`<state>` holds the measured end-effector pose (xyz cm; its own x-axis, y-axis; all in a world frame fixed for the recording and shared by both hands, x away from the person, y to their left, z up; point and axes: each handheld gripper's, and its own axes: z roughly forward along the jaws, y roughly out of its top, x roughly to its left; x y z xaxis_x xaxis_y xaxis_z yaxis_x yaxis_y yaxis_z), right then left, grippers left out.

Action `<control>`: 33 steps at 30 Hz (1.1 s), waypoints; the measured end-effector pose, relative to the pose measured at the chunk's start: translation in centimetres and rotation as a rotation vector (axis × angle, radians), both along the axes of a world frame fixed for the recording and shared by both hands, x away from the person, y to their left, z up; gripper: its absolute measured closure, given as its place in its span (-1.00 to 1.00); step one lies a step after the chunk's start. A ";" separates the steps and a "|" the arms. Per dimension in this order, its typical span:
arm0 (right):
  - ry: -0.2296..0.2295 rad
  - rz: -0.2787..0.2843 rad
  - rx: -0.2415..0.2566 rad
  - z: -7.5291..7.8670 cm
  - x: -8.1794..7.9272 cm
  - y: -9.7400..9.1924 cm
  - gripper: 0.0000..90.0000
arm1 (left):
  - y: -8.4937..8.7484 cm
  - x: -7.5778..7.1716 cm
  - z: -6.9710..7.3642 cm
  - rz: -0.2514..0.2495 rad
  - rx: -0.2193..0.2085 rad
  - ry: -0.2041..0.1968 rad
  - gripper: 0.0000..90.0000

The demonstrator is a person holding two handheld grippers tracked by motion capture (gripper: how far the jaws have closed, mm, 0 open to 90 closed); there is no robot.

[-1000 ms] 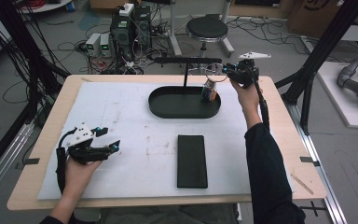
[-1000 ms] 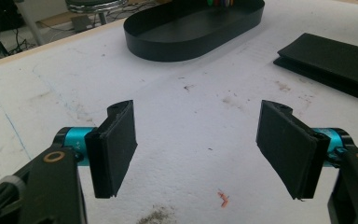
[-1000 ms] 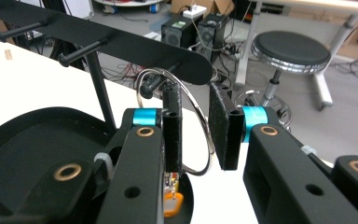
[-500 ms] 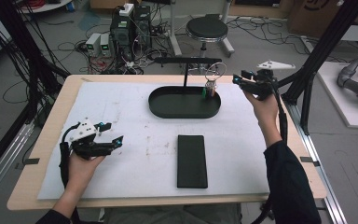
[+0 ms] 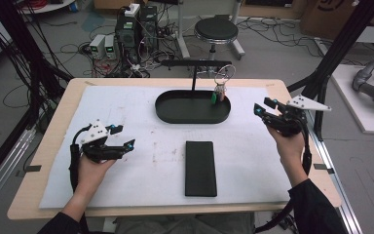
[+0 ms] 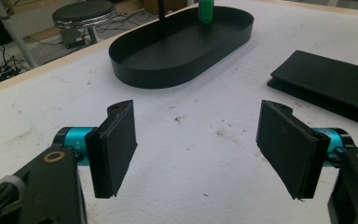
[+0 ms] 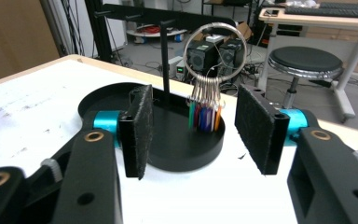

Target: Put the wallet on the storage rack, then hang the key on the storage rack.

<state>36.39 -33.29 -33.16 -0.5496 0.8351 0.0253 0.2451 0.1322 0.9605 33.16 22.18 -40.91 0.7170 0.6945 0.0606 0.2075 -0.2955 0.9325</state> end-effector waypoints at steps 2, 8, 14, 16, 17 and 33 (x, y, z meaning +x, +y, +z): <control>0.000 -0.007 0.018 -0.7 -0.9 -0.5 0.04 | 0.0 -0.1 0.1 0.004 -0.002 -0.003 -0.37; 0.009 -0.023 0.022 -2.4 -2.4 -1.3 -0.04 | -0.4 0.1 0.4 0.000 -0.005 -0.016 -0.37; 0.028 -0.039 0.010 -3.8 -2.7 -1.8 -0.10 | -0.8 0.2 0.4 -0.006 0.002 -0.019 -0.37; 0.023 -0.046 -0.002 -4.1 -2.9 -1.8 -0.10 | -0.8 0.2 0.4 -0.006 -0.001 -0.017 -0.37; 0.029 -0.044 -0.001 -4.2 -2.9 -1.9 -0.13 | -0.9 0.2 0.4 -0.007 -0.001 -0.017 -0.37; 0.031 -0.038 -0.031 -5.1 -3.1 -1.7 -0.17 | -1.5 0.0 0.6 -0.032 -0.003 -0.017 -0.37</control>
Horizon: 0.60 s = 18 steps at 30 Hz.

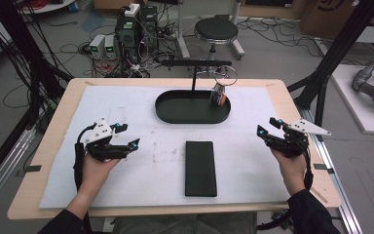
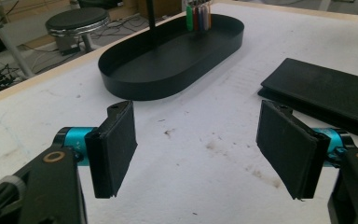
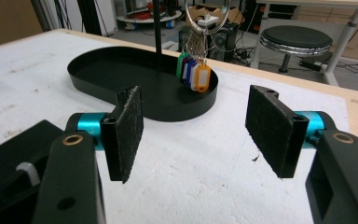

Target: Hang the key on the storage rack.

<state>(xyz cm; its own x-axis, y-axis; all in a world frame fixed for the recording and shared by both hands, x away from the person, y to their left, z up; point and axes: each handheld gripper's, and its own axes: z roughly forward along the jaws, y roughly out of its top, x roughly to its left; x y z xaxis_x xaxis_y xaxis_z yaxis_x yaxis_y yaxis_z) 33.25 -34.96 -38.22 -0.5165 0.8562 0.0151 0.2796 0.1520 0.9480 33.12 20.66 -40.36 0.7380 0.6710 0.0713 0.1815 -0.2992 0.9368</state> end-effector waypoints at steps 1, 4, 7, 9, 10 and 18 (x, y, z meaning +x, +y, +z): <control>0.001 0.001 -0.002 -0.2 0.0 0.1 -0.17 | -0.1 -0.1 0.0 -0.005 0.000 -0.001 -0.37; 0.012 0.009 -0.017 -0.6 0.2 0.2 -0.17 | -0.8 -0.4 0.2 -0.029 0.004 -0.005 -0.37; 0.020 0.013 -0.021 -0.9 0.2 0.3 -0.17 | -1.8 -0.9 0.4 -0.060 0.005 -0.012 -0.37; 0.021 0.016 -0.023 -1.0 0.2 0.4 -0.17 | -2.6 -1.2 0.5 -0.085 0.010 -0.013 -0.37; 0.023 0.018 -0.022 -1.0 0.2 0.4 -0.17 | -3.0 -1.2 0.5 -0.097 0.012 -0.011 -0.37; 0.030 0.017 -0.026 -1.2 0.3 0.4 -0.17 | -6.3 -2.1 0.1 -0.224 0.043 0.017 -0.37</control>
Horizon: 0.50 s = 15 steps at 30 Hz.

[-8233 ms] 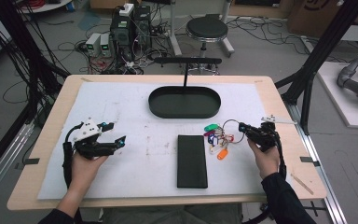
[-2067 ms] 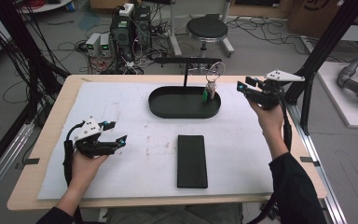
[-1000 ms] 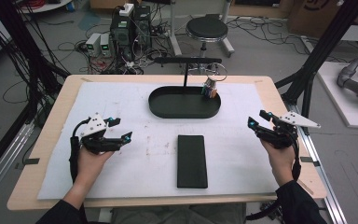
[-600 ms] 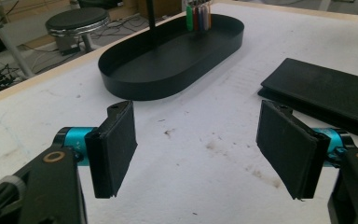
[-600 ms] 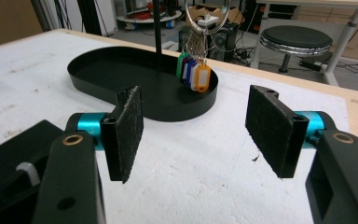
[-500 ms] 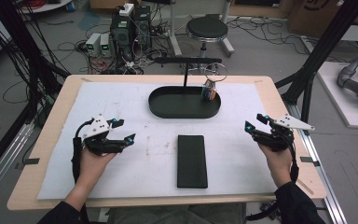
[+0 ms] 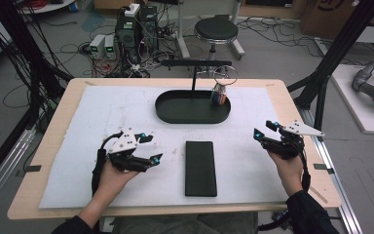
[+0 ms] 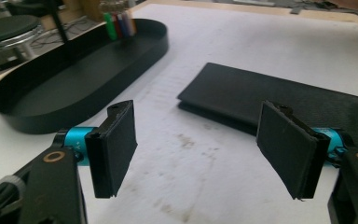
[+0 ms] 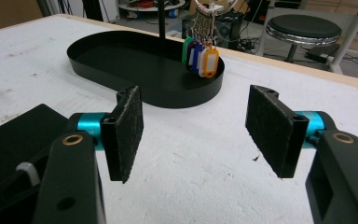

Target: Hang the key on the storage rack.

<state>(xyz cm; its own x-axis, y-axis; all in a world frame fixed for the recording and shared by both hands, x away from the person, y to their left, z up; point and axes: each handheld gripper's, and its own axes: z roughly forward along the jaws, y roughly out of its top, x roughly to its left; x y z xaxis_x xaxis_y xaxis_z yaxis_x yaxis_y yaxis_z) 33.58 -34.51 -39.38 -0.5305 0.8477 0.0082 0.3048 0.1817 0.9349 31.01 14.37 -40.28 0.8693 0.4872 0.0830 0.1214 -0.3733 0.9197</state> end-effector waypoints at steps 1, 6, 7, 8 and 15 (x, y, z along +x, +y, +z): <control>-0.001 0.000 -0.001 0.0 0.0 0.0 -0.17 | -0.2 -0.1 0.0 -0.009 0.002 0.001 -0.37; -0.001 0.001 -0.009 -0.1 0.0 0.1 -0.17 | -1.6 -0.4 -0.4 -0.057 -0.001 0.031 -0.37; 0.001 0.005 -0.007 -0.1 0.0 0.2 -0.17 | -1.8 -0.5 -0.5 -0.064 -0.001 0.036 -0.37; 0.001 0.004 -0.008 -0.2 0.0 0.2 -0.17 | -2.1 -0.5 -0.6 -0.071 0.004 0.041 -0.37; 0.008 0.023 -0.012 -0.4 0.1 0.9 -0.17 | -3.2 -0.6 -1.1 -0.112 0.014 0.066 -0.37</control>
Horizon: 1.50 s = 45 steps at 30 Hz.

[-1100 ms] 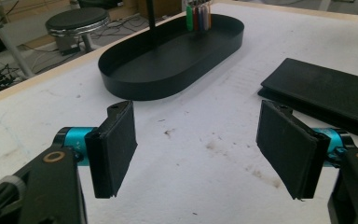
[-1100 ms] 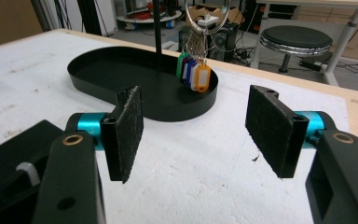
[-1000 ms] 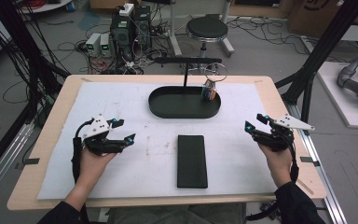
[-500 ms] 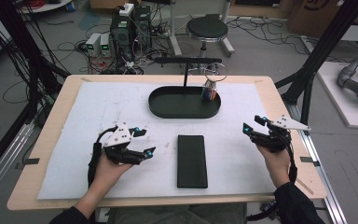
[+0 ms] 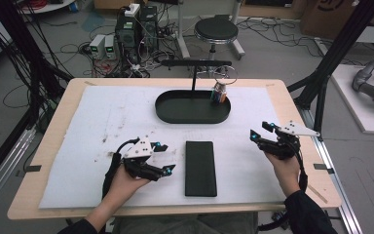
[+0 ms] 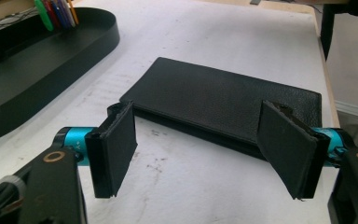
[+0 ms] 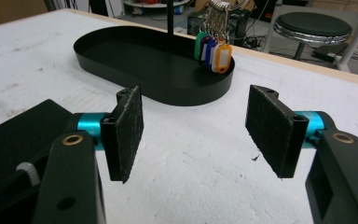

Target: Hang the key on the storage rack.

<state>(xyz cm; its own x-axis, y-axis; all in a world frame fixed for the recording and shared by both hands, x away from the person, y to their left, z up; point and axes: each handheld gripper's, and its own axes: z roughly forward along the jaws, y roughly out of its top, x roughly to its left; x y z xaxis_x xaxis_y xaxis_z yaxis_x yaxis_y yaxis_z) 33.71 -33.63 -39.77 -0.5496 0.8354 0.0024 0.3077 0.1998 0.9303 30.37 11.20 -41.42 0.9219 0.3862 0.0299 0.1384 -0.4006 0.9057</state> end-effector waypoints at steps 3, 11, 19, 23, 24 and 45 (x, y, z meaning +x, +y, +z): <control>0.003 0.010 -0.010 -0.1 0.1 0.4 -0.17 | -0.5 -0.4 0.0 -0.018 -0.005 -0.001 -0.37; 0.003 0.007 -0.005 -0.1 0.2 0.2 -0.17 | -2.8 -2.6 -0.8 -0.100 0.004 -0.018 -0.35; 0.007 0.008 -0.004 -0.1 0.2 0.2 -0.17 | -4.6 -4.3 -2.1 -0.093 0.071 -0.005 -0.34; 0.003 0.007 -0.001 -0.1 0.2 0.1 -0.17 | -4.9 -4.5 -3.0 -0.069 0.112 0.029 -0.30; 0.004 0.008 -0.001 -0.1 0.2 0.1 -0.17 | -5.0 -4.6 -3.1 -0.062 0.120 0.033 -0.28; 0.002 0.003 0.004 -0.1 0.3 0.0 -0.16 | -6.2 -6.0 -3.7 -0.017 0.230 0.045 0.09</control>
<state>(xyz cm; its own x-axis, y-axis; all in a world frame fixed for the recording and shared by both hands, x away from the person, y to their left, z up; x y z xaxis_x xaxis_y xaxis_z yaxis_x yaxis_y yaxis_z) 33.98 -33.65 -39.90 -0.5519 0.8339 0.0066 0.3090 0.1971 0.9304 24.35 5.00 -45.10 0.9306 0.3584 0.0741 0.1680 -0.5982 0.7836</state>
